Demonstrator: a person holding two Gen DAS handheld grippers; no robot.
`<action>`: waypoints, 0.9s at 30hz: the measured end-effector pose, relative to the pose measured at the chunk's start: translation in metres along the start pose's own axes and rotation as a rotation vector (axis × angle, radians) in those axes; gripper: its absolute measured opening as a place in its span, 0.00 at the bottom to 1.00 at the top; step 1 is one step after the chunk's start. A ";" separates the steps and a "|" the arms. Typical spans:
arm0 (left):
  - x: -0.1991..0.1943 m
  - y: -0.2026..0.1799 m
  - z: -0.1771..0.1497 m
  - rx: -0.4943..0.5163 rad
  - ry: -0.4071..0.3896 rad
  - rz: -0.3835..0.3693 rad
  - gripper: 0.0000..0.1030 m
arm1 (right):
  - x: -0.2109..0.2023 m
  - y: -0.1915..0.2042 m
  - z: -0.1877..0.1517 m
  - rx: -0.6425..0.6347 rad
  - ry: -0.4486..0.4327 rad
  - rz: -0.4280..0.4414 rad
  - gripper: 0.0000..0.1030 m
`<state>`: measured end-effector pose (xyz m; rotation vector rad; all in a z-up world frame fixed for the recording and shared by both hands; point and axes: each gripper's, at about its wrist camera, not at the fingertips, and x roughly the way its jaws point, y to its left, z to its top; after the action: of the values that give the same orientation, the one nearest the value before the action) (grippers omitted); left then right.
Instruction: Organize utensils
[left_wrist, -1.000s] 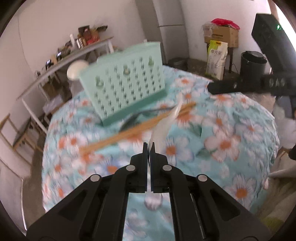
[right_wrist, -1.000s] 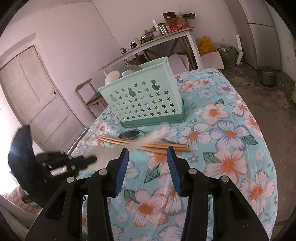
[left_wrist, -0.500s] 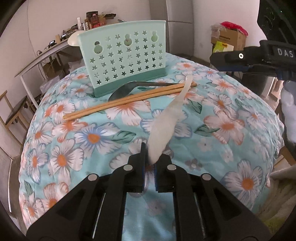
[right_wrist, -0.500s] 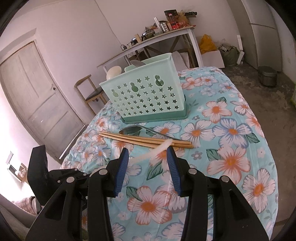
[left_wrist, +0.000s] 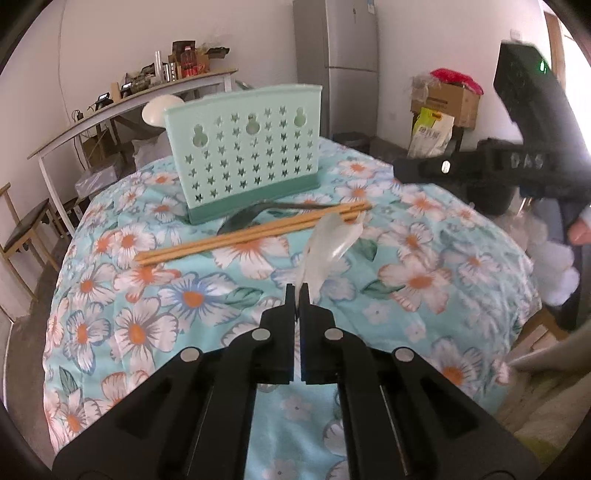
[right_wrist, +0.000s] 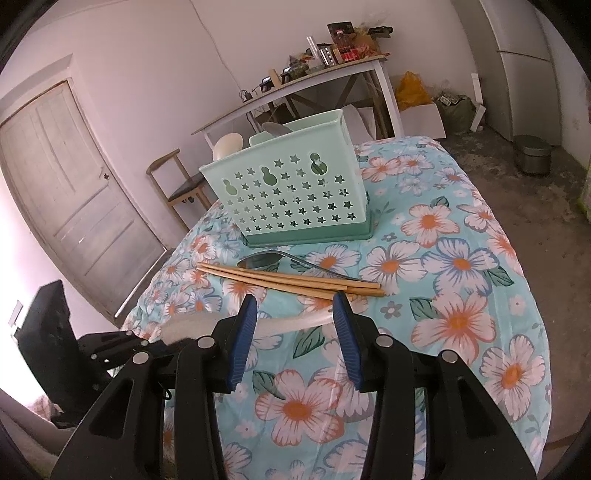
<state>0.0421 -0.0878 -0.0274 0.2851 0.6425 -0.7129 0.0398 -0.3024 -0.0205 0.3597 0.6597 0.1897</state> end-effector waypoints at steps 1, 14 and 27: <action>-0.001 0.001 0.001 -0.006 -0.002 -0.007 0.01 | -0.001 0.000 0.000 0.001 -0.001 0.000 0.41; 0.001 0.014 0.002 -0.045 0.053 -0.164 0.01 | -0.005 -0.001 0.000 0.006 -0.011 -0.007 0.41; 0.026 0.037 -0.016 -0.173 0.139 -0.172 0.06 | -0.003 0.002 -0.003 0.002 -0.002 -0.001 0.41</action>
<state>0.0750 -0.0673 -0.0548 0.1211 0.8636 -0.8016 0.0357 -0.3005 -0.0205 0.3610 0.6585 0.1875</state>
